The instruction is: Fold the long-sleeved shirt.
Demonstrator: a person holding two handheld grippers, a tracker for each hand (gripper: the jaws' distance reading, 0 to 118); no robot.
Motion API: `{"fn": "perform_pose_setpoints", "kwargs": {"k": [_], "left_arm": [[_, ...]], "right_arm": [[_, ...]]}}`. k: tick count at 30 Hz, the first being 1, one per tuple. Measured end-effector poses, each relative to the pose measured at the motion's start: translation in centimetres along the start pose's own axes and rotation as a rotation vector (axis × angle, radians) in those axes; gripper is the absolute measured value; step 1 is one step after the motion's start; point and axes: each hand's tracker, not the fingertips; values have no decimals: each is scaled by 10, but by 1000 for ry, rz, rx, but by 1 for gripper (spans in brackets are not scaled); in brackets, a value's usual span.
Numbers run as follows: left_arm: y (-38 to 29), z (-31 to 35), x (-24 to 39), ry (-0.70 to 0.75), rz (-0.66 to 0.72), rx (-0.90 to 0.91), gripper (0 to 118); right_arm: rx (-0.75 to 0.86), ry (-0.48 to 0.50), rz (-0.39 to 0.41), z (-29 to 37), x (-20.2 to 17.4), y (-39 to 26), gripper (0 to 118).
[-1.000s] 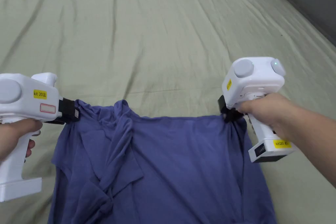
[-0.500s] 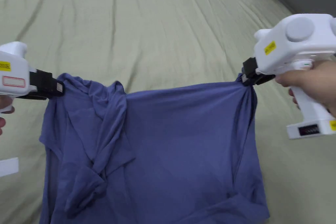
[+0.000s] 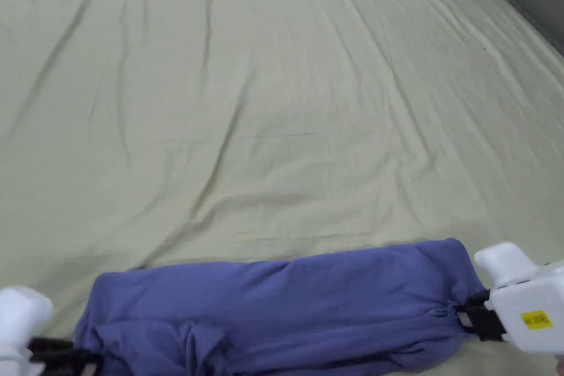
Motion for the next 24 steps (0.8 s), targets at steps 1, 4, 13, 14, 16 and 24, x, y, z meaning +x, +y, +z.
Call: {"fn": "perform_pose_setpoints", "kwargs": {"k": [1, 4, 13, 14, 16, 24], "left_arm": [[-8, -14, 2, 12, 31, -34, 0], [-17, -34, -1, 39, 130, 24, 0], [-13, 34, 4, 103, 362, 192, 110], [-18, 52, 16, 100, 367, 278, 118], [-29, 79, 25, 57, 401, 381, 118], [-74, 45, 27, -57, 566, 269, 0]], "right_arm": [[39, 1, 0, -5, 4, -1, 0], [51, -8, -64, 2, 5, 7, 0], [129, -93, -201, 57, -5, -2, 85], [177, -115, -212, 74, -7, -7, 110], [297, -66, -285, 107, -15, -20, 112], [417, 364, -397, 123, -68, -64, 0]]}}
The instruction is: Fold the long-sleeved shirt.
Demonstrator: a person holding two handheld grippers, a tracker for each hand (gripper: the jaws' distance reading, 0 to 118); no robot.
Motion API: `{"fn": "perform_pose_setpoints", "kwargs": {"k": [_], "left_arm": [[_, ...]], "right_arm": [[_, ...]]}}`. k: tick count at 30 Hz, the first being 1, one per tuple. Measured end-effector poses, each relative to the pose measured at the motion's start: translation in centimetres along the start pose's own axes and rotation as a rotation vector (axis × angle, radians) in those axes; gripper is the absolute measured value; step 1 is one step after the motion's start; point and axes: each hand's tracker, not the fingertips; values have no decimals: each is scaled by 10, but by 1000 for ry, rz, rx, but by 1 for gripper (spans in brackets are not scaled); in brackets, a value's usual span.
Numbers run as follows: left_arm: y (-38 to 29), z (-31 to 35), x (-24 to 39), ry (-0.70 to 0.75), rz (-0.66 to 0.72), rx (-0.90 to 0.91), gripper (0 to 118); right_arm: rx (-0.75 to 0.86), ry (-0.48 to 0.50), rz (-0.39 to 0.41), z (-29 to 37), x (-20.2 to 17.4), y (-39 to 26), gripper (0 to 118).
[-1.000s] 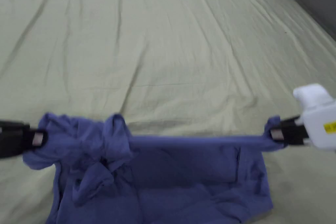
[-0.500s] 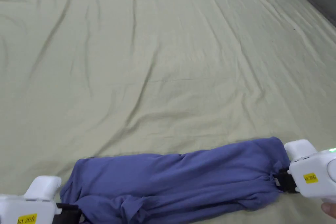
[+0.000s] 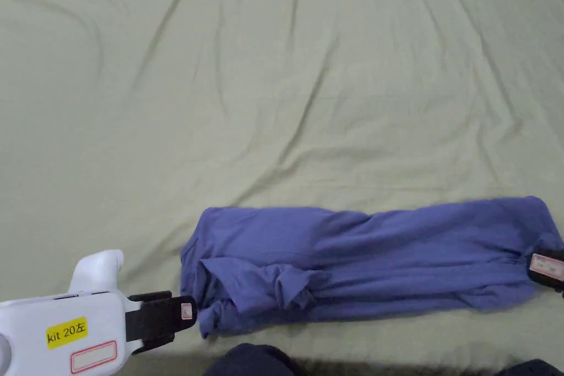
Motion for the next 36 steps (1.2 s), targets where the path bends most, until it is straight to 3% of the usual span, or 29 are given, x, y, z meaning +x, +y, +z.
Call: {"fn": "perform_pose_setpoints", "kwargs": {"k": [1, 2, 3, 4, 5, 7, 10, 12, 15, 19, 20, 21, 22, 23, 25, 27, 31, 36], "left_arm": [[1, -3, -8, -24, 24, 14, 0], [5, -6, -17, -70, 63, 52, 15], [10, -8, -26, -116, 91, 82, 53], [18, -15, -39, -170, 121, 100, 100], [25, -27, -46, -188, 129, 75, 118], [30, -57, -60, -262, 159, 48, 118], [35, -92, -76, -212, 196, -38, 118], [36, -96, -70, -341, 172, 56, 118], [51, -108, -49, -461, 121, -63, 118], [68, -164, -39, -807, 368, -181, 118], [73, -174, -28, -789, 357, -208, 111], [79, -177, -18, -723, 312, -206, 82], [89, -192, -28, -622, 259, -241, 23], [88, -198, -32, -513, 288, -315, 15], [92, -187, -44, -627, 286, -255, 15], [78, -157, -26, -579, 251, -208, 15], [82, -104, -44, -625, 281, -178, 15], [101, -37, -67, -470, 219, -158, 15]], "right_arm": [[7, 17, 37, -4, -4, -7, 0], [11, 42, 59, -7, -8, -13, 0], [6, 71, 62, -11, -11, -16, 0], [-13, 112, 52, -15, -10, -17, 0], [-25, 149, 41, -18, -10, -16, 0], [-35, 214, 15, -28, -10, -17, 0], [-46, 276, -1, -37, -12, -14, 0], [-46, 303, -14, -43, -11, -15, 0], [-48, 387, -61, -51, -2, -15, 0], [-73, 421, -87, -69, 1, -13, 0], [-79, 410, -85, -72, -1, -12, 0], [-82, 392, -78, -74, -4, -11, 0], [-82, 383, -74, -74, -4, -10, 0], [-82, 377, -73, -74, -4, -9, 0], [-79, 375, -86, -73, -7, -9, 0], [-83, 369, -95, -71, -6, -7, 0], [-84, 330, -82, -68, -10, -7, 0], [-68, 320, -86, -62, -21, -5, 0]]}}
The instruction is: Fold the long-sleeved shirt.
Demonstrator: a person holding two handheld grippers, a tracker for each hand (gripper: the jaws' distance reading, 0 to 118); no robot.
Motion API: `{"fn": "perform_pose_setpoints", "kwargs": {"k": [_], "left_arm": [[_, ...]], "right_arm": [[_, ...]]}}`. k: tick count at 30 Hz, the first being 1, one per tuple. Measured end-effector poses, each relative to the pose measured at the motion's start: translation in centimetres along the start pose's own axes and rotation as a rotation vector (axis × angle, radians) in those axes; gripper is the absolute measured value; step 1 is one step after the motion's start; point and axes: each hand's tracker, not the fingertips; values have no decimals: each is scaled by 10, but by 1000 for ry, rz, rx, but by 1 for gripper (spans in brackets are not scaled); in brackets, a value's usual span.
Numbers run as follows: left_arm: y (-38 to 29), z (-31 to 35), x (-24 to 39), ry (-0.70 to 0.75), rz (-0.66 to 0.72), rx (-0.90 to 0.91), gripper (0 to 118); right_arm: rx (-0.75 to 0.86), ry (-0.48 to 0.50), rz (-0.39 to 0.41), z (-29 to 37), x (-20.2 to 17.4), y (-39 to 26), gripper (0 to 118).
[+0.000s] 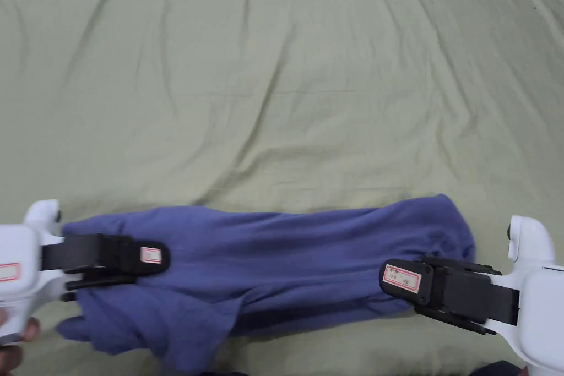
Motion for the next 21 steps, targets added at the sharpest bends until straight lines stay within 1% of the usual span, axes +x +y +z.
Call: {"fn": "perform_pose_setpoints", "kwargs": {"k": [2, 3, 5, 8, 9, 10, 12, 13, 14, 17, 18, 19, 21], "left_arm": [[10, 30, 2, 15, 3, 11, 15], [15, 43, 3, 58, 2, 19, 15], [26, 67, 7, 204, 6, 70, 15], [32, 77, 22, 463, 124, 210, 15], [34, 75, 27, 528, 132, 234, 15], [35, 68, 35, 550, 102, 242, 15], [29, 42, 67, 542, -4, 251, 15], [26, 23, 83, 525, -25, 269, 16], [18, -5, 102, 537, -41, 278, 15], [14, -91, 131, 694, -167, 260, 18], [13, -116, 134, 725, -198, 240, 19], [10, -147, 136, 728, -210, 193, 19], [4, -194, 135, 673, -172, 81, 19]], "right_arm": [[8, -5, 13, 1, -13, -1, 0], [9, -14, 23, 1, -16, -1, 0], [1, -50, 57, 2, -21, -1, 0], [-24, -132, 108, -2, -27, -3, 0], [-32, -159, 114, -4, -29, -4, 0], [-37, -182, 110, -6, -30, -6, 0], [-49, -206, 91, -9, -28, -7, 0], [-54, -211, 76, -9, -26, -7, 0], [-54, -207, 64, -9, -23, -8, 0], [-56, -213, 30, -5, -19, -8, 0], [-55, -221, 25, -3, -19, -8, 0], [-54, -234, 23, -1, -18, -8, 0], [-51, -259, 18, 3, -17, -8, 0]]}}
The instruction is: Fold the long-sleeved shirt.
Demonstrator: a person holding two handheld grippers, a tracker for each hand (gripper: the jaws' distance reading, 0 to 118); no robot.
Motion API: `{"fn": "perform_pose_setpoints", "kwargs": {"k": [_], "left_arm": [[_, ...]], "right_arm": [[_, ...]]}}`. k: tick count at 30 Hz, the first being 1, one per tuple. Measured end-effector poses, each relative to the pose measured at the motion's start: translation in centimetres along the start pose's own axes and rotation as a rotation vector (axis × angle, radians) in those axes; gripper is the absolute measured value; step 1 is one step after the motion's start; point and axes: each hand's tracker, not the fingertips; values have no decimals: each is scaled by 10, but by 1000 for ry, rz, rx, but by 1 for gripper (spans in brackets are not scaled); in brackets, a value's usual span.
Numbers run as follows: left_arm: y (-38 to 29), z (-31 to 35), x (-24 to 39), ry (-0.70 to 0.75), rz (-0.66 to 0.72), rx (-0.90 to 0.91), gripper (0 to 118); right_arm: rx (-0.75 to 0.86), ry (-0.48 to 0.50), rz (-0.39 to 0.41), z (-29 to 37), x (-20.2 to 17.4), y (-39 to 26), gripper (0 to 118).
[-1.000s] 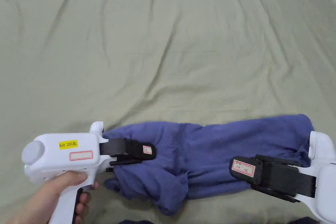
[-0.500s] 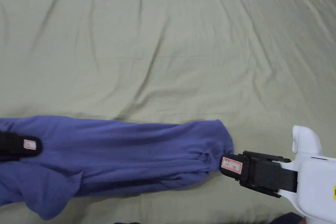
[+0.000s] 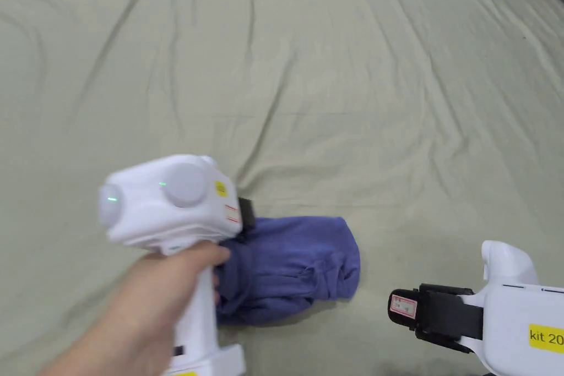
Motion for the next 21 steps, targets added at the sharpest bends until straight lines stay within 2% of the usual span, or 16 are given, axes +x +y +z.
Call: {"fn": "perform_pose_setpoints", "kwargs": {"k": [1, 3, 4, 5, 7, 8, 11, 13, 15, 16, 17, 18, 20, 21], "left_arm": [[-2, -21, 5, -24, 16, -40, 24], [-8, -42, 18, -54, -2, -37, 76], [-8, -40, 23, -128, -23, -5, 100], [-8, -31, 26, -226, -12, 41, 112], [-10, 2, 24, -428, -13, 137, 112], [-8, 18, 21, -464, -1, 130, 112], [1, 72, 1, -502, 48, 196, 112], [3, 99, -15, -453, 41, 244, 112], [-2, 111, -30, -286, 16, 310, 106], [-6, 111, -32, -142, -35, 347, 86], [-10, 100, -24, -10, -103, 339, 31], [-14, 85, -19, 90, -158, 296, 2], [-26, 46, -8, 71, -225, 131, 2], [-33, 18, 7, -26, -261, 38, 2]], "right_arm": [[0, -3, -3, 2, 2, 0, 0], [-3, 0, -5, 5, 5, 0, 0], [-6, 5, -3, 7, 6, -1, 0], [-6, 9, 2, 9, 7, -2, 0], [-4, 19, 21, 11, 7, -2, 0], [-1, 25, 24, 12, 9, -4, 0], [10, 68, -2, 12, 14, -2, 0], [31, 111, -41, 14, 19, -1, 0], [53, 138, -73, 17, 22, 0, 0], [63, 147, -80, 19, 24, 0, 0], [69, 150, -84, 21, 25, 1, 0], [71, 150, -86, 22, 26, 1, 0], [79, 145, -86, 25, 28, 2, 0], [91, 135, -87, 27, 29, 2, 0]]}}
